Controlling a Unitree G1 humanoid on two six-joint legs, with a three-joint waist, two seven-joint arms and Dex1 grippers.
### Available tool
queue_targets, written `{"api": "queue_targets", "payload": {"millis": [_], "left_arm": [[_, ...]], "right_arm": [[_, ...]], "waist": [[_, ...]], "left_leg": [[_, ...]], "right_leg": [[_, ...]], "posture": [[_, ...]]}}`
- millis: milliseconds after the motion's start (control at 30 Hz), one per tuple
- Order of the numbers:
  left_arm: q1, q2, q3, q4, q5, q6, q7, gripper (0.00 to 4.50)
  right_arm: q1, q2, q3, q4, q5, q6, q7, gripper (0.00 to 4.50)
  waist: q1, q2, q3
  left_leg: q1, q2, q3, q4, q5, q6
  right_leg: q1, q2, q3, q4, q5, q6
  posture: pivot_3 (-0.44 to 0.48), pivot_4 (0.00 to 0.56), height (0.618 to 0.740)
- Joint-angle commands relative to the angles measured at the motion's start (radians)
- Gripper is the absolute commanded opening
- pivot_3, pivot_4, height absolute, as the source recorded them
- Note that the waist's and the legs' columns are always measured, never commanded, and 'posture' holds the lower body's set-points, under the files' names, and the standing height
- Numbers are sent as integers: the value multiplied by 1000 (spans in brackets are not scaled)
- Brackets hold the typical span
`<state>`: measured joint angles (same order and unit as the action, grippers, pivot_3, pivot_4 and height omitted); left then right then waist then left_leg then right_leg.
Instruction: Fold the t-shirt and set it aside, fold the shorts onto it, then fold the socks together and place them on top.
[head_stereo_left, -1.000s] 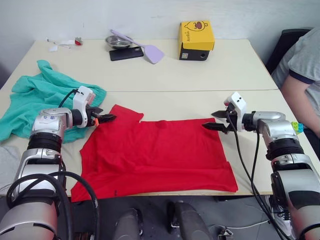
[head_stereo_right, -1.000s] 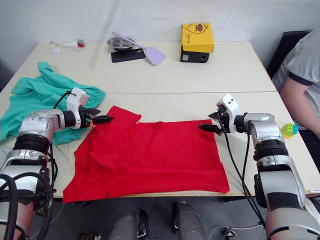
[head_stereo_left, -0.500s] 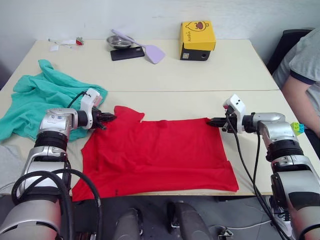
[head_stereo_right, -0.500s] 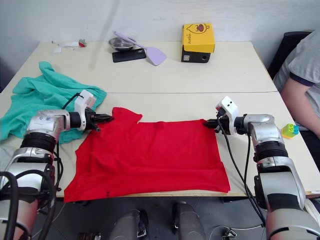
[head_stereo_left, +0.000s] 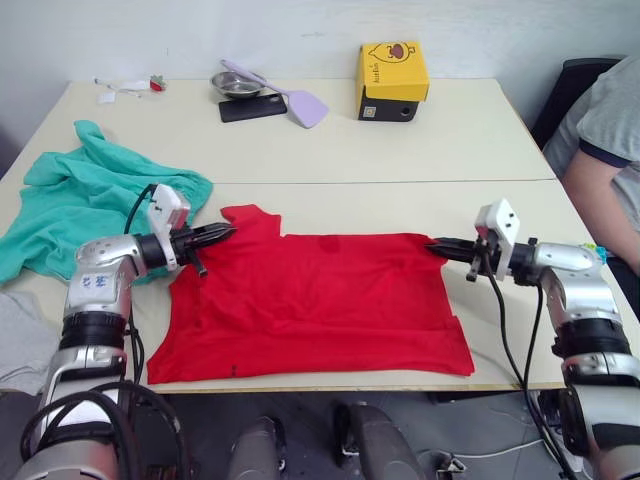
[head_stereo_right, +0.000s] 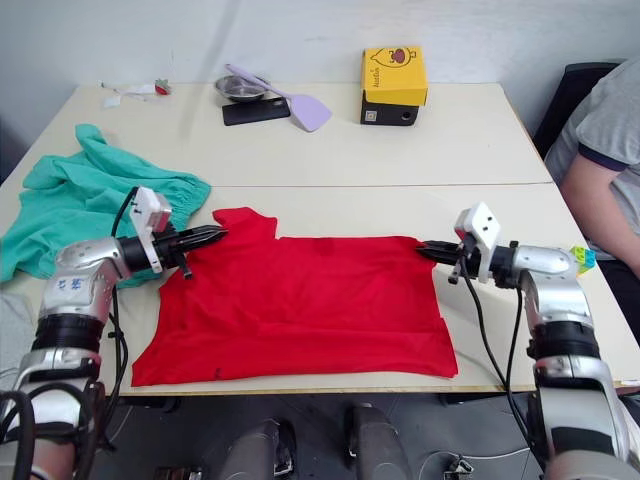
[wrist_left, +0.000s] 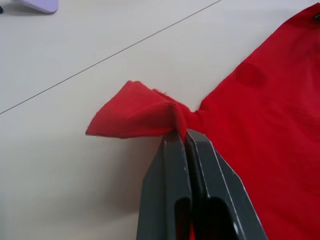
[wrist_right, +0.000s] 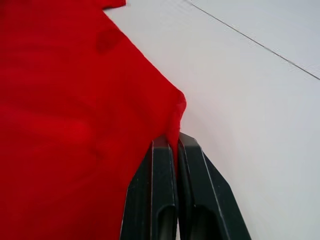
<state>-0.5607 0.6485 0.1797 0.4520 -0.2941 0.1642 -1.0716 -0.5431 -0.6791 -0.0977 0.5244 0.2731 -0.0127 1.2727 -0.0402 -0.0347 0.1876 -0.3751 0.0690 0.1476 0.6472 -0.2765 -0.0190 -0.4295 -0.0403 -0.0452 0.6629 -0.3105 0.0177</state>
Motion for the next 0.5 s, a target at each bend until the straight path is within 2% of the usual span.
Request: {"api": "queue_targets", "payload": {"millis": [33, 300, 500], "left_arm": [[85, 34, 44, -149, -44, -9, -4, 26], [208, 77, 118, -273, -102, 14, 11, 26], [299, 105, 112, -313, -96, -20, -7, 26]], "right_arm": [[58, -41, -48, -76, 41, -29, 27, 0], [170, -59, -75, -138, 76, -66, 48, 0], [255, -53, -55, -168, 58, -130, 55, 0]], "waist": [[1, 0, 0], [5, 0, 0], [6, 0, 0]], "left_leg": [[1, 0, 0, -1, 0, 0], [2, 0, -1, -1, -1, 1], [2, 0, -1, -2, -2, 1]], "right_leg": [[1, 0, 0, 0, 0, 0], [2, 0, 0, 0, 0, 0], [2, 0, 0, -2, 0, 0]], "posture": [[0, 150, 740], [0, 150, 740], [0, 150, 740]]}}
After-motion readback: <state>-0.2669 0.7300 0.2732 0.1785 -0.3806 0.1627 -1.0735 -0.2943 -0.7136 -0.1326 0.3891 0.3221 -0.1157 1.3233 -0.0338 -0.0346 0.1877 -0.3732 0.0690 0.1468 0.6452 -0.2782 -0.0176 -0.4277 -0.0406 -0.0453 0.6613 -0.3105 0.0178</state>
